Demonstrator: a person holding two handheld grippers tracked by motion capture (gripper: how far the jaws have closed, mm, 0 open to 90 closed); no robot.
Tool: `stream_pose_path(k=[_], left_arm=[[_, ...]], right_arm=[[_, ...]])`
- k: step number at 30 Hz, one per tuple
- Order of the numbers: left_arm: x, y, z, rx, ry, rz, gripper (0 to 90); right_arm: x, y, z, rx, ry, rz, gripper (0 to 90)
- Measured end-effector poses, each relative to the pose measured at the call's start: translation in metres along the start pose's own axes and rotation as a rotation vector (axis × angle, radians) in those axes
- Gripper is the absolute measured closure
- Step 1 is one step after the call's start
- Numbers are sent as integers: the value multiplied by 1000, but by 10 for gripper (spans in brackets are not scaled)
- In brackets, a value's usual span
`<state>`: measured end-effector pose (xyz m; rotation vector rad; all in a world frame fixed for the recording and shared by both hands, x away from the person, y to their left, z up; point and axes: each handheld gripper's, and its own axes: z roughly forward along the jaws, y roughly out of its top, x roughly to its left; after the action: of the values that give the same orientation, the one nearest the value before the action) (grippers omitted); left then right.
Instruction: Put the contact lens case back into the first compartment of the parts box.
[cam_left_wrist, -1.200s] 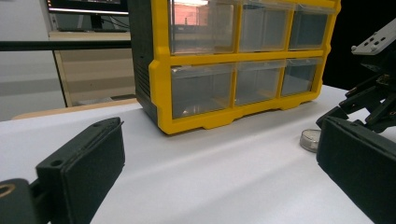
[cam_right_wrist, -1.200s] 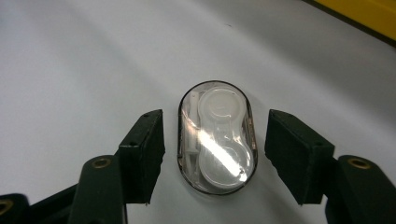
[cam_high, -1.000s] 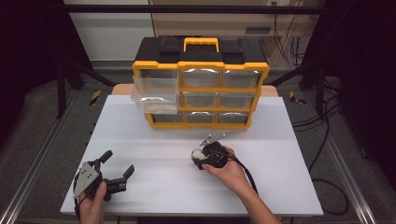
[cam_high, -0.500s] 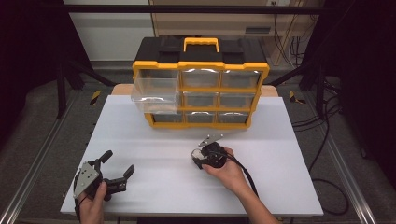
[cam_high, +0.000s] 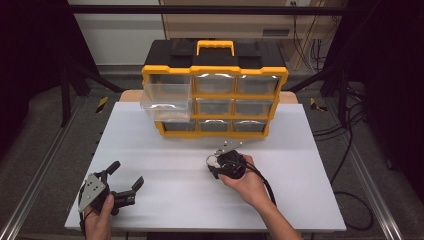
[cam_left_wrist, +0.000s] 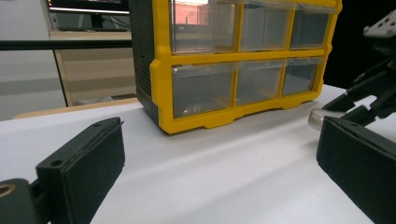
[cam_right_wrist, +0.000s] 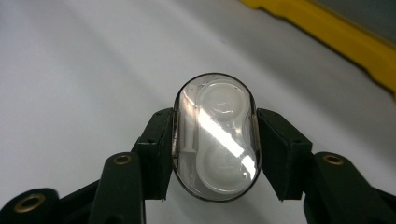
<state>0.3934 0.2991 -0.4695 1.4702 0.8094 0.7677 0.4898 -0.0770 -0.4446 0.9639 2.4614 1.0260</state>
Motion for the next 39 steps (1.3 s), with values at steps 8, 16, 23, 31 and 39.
stream_pose_path(k=[8,16,23,31,39], left_arm=[[5,-1,-2,0,19,-8,9],[3,-1,-3,15,24,-5,8],[2,-1,-3,14,25,-4,7],[1,-2,-3,19,19,-9,6],[0,-2,-2,23,19,-4,6]], right_arm=[[0,23,-26,-22,-36,-50,491],[6,52,-60,-68,-48,-98,491],[7,70,-82,-117,-41,-94,492],[2,87,-95,-127,-64,-110,491],[-6,100,-106,-163,-66,-90,492]])
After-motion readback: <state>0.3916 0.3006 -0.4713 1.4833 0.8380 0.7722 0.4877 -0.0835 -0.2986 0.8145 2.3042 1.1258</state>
